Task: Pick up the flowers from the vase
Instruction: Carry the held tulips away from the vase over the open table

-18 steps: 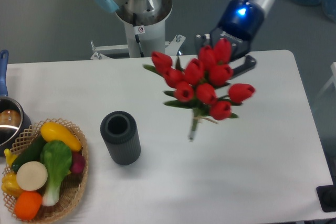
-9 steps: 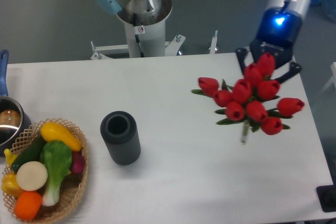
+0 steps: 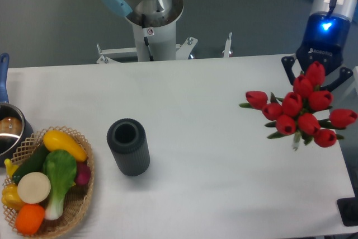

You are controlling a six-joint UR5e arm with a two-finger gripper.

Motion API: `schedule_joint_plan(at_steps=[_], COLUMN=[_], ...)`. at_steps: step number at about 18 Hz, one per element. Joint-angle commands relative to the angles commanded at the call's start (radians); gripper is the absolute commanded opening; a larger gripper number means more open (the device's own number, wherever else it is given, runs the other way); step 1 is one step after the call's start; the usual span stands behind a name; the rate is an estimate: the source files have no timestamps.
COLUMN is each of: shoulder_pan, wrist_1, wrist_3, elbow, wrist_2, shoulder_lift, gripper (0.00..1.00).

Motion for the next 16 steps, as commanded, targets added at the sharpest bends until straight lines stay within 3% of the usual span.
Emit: schedule_joint_plan(at_steps=[6, 11, 16], shoulder_pan=[-0.017, -0.097, -0.164], wrist_1=[-0.003, -0.008, -0.081], wrist_3=[0.005, 0.005, 0.06], elbow=[0.011, 0.005, -0.003], wrist_2=[0.208, 0.438, 0.669], shoulder_lift=[-0.003, -0.006, -0.02], gripper=[0.12, 0.12, 0.12])
